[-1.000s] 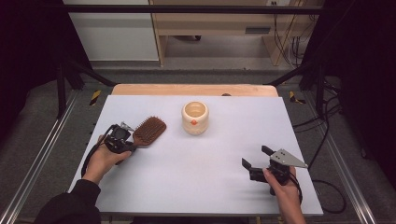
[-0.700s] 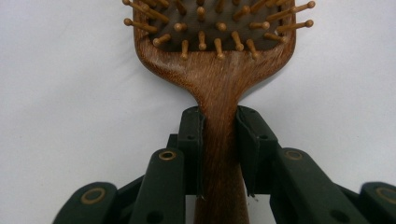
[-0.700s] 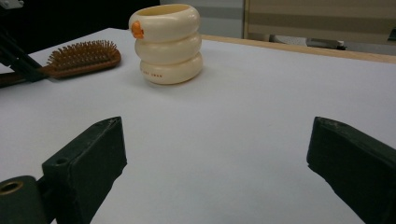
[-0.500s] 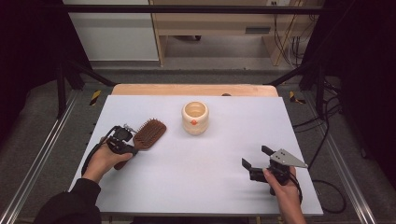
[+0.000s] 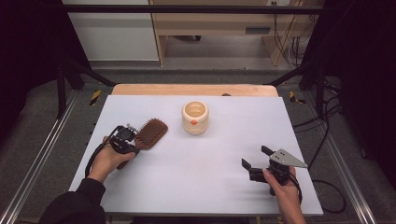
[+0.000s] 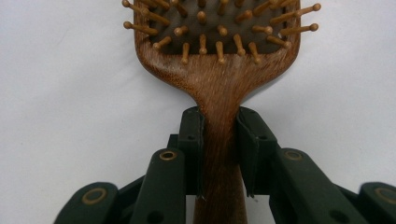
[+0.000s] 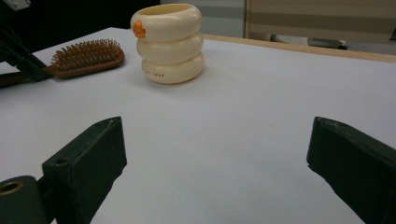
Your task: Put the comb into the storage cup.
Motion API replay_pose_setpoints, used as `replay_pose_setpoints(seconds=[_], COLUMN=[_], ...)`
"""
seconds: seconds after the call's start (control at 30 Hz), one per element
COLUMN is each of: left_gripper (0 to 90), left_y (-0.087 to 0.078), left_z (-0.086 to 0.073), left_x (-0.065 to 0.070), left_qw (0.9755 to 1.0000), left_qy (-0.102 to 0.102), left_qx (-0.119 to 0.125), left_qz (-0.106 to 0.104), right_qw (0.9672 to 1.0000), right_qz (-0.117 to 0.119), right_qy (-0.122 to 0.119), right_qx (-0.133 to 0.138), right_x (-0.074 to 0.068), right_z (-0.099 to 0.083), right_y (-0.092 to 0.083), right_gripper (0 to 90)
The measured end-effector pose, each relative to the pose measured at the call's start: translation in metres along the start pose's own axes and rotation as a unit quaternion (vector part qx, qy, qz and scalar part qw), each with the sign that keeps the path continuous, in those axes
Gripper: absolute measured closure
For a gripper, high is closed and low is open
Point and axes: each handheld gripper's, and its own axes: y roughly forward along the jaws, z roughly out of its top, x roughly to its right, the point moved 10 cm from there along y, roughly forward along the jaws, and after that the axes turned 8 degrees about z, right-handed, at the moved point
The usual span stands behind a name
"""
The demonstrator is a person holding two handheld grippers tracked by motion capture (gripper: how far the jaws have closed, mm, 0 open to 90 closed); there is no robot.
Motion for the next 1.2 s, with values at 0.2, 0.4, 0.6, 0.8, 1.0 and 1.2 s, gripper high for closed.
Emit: replay_pose_setpoints(seconds=[0.2,0.4,0.6,0.8,1.0,1.2], left_gripper=[72.7,72.7,72.7,72.7,72.7,72.8], left_y=[-0.002,-0.005,-0.013,-0.021,-0.027,-0.033], left_z=[-0.002,-0.003,-0.002,0.001,0.006,0.012], left_x=[0.0,0.0,0.003,0.01,0.02,0.032], left_qw=[0.9998,0.9984,0.9951,0.9906,0.9861,0.9798], left_qy=[0.0,0.0,0.003,-0.005,-0.005,-0.007], left_qx=[0.021,0.057,0.099,0.137,0.166,0.2], left_qz=[-0.002,-0.001,0.002,-0.003,-0.004,-0.004], right_qw=[1.0,1.0,1.0,1.0,1.0,1.0], right_qz=[0.0,0.002,0.003,0.002,0.004,0.005], right_qy=[0.001,-0.002,-0.003,-0.005,-0.005,-0.006], right_qx=[0.002,0.002,0.002,0.001,0.002,0.002], right_x=[0.0,-0.001,-0.002,-0.003,-0.004,-0.005], right_z=[0.0,0.001,0.001,0.001,0.001,0.002], right_y=[0.0,0.0,0.001,0.001,0.001,0.001], right_gripper=[5.0,5.0,5.0,5.0,5.0,5.0])
